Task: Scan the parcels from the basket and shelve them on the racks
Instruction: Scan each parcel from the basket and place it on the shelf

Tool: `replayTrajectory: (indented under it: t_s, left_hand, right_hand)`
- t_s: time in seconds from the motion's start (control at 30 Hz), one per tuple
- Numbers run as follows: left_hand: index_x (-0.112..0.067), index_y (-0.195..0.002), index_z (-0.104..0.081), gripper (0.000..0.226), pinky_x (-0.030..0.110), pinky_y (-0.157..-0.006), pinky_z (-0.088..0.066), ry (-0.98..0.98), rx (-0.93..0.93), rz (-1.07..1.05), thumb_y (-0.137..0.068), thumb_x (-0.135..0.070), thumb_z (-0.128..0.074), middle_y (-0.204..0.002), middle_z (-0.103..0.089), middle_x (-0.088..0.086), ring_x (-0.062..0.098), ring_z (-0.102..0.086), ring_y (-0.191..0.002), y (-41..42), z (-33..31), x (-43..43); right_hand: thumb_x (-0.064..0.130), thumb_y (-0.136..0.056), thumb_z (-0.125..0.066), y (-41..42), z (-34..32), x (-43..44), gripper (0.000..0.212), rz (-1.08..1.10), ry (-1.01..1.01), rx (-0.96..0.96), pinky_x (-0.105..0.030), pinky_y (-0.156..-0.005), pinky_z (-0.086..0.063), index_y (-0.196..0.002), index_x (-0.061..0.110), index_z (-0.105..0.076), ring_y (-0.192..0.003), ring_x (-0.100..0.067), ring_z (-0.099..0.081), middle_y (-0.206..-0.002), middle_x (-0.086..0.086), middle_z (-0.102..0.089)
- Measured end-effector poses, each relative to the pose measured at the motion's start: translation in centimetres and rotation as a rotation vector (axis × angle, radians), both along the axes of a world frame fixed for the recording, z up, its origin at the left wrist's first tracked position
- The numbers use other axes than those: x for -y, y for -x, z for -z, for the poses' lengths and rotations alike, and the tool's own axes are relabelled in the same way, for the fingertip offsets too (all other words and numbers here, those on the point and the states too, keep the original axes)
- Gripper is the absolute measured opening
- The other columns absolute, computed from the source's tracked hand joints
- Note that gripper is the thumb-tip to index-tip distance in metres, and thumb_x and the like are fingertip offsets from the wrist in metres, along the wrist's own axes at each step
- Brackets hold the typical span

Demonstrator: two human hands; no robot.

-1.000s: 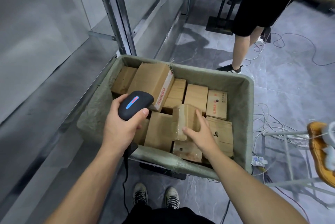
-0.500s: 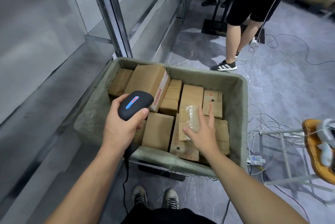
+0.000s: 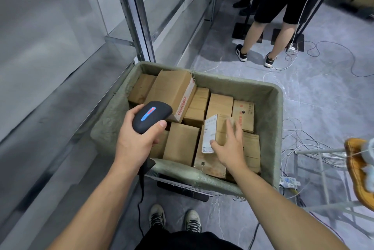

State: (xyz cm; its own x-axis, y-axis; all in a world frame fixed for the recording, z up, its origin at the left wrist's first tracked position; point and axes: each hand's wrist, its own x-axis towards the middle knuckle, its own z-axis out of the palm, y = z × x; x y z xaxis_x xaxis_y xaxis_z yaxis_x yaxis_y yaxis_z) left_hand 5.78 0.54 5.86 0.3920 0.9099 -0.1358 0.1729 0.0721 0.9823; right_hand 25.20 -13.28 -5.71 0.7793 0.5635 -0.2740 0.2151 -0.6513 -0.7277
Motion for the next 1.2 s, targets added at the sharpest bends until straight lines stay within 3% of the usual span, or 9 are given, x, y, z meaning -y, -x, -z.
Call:
replayTrajectory:
  t_s: [0.13,0.27,0.4,0.47,0.6,0.73,0.9,1.03,1.2]
  left_hand:
    - [-0.033,-0.125,-0.057,0.064,0.019,-0.056,-0.052,0.004,0.009,-0.001,-0.065,-0.037,-0.08,-0.11,-0.071,0.0,0.018,-0.066,-0.067,0.0,0.0,0.1]
    - [-0.034,-0.124,-0.057,0.067,0.021,-0.058,-0.053,-0.001,0.01,0.009,-0.062,-0.041,-0.082,-0.11,-0.071,0.0,0.018,-0.066,-0.069,-0.2,-0.2,0.0]
    - [-0.042,-0.115,-0.057,0.055,0.023,-0.059,-0.054,0.007,0.002,0.023,-0.065,-0.036,-0.08,-0.108,-0.071,0.001,0.016,-0.065,-0.063,-0.6,-0.2,0.1]
    - [-0.042,-0.115,-0.057,0.058,0.025,-0.059,-0.055,0.004,-0.007,0.031,-0.062,-0.04,-0.082,-0.107,-0.072,0.001,0.015,-0.064,-0.061,-0.7,-0.1,0.3]
    - [-0.037,-0.121,-0.058,0.068,0.025,-0.06,-0.056,0.016,-0.02,0.035,-0.058,-0.045,-0.083,-0.107,-0.071,0.0,0.015,-0.064,-0.059,-0.8,0.2,0.6]
    - [-0.032,-0.125,-0.058,0.073,0.023,-0.059,-0.055,0.007,-0.035,0.035,-0.058,-0.045,-0.083,-0.107,-0.071,-0.002,0.016,-0.066,-0.065,-0.6,0.4,1.1]
    - [-0.027,-0.13,-0.057,0.07,0.025,-0.059,-0.055,0.011,-0.046,0.012,-0.065,-0.036,-0.082,-0.103,-0.071,-0.007,0.014,-0.064,-0.064,-0.2,0.7,1.8]
    - [-0.031,-0.127,-0.057,0.067,0.026,-0.06,-0.057,0.02,-0.053,0.002,-0.065,-0.036,-0.082,-0.093,-0.073,-0.017,0.011,-0.065,-0.061,0.7,0.5,2.2]
    - [-0.033,-0.128,-0.058,0.068,0.025,-0.059,-0.055,0.024,-0.032,0.006,-0.065,-0.038,-0.082,-0.101,-0.072,-0.002,0.016,-0.065,-0.061,2.2,-0.4,2.1]
  right_hand:
    - [0.018,-0.092,-0.069,-0.1,0.2,0.8,0.086,0.069,-0.181,-0.198,-0.038,-0.117,-0.032,-0.161,0.031,-0.02,-0.148,-0.015,-0.022,-0.165,0.011,-0.014]
    - [0.016,-0.093,-0.063,-0.4,1.5,1.5,0.085,0.116,-0.207,-0.338,-0.049,-0.106,-0.05,-0.157,0.048,-0.017,-0.134,-0.016,-0.049,-0.159,0.011,-0.035]
    - [0.02,-0.095,-0.064,-0.7,1.9,1.7,0.074,0.12,-0.17,-0.441,-0.047,-0.098,-0.055,-0.153,0.047,-0.027,-0.116,-0.017,-0.064,-0.138,0.009,-0.059]
    - [0.013,-0.097,-0.064,-0.6,1.6,1.6,0.073,0.11,-0.177,-0.462,-0.04,-0.091,-0.057,-0.154,0.039,-0.028,-0.113,-0.019,-0.065,-0.126,0.008,-0.062]
    - [0.002,-0.096,-0.063,-0.4,1.9,1.1,0.078,0.125,-0.207,-0.477,-0.017,-0.067,-0.047,-0.157,0.032,-0.025,-0.107,-0.016,-0.061,-0.131,0.001,-0.062]
    - [-0.001,-0.096,-0.062,-0.1,2.1,0.8,0.08,0.16,-0.242,-0.528,-0.023,-0.072,-0.053,-0.157,0.036,-0.026,-0.107,-0.017,-0.063,-0.131,0.0,-0.063]
    - [0.002,-0.096,-0.063,0.4,2.2,0.4,0.085,0.184,-0.26,-0.531,-0.047,-0.097,-0.056,-0.158,0.042,-0.021,-0.115,-0.021,-0.064,-0.138,0.0,-0.062]
    - [0.004,-0.096,-0.064,0.9,1.1,-0.5,0.087,0.165,-0.324,-0.487,-0.043,-0.098,-0.055,-0.157,0.046,-0.02,-0.118,-0.017,-0.062,-0.139,0.005,-0.06]
    - [0.007,-0.097,-0.064,1.3,-1.5,-2.3,0.087,0.062,-0.391,-0.295,-0.041,-0.108,-0.048,-0.16,0.042,-0.015,-0.124,-0.015,-0.056,-0.144,0.008,-0.055]
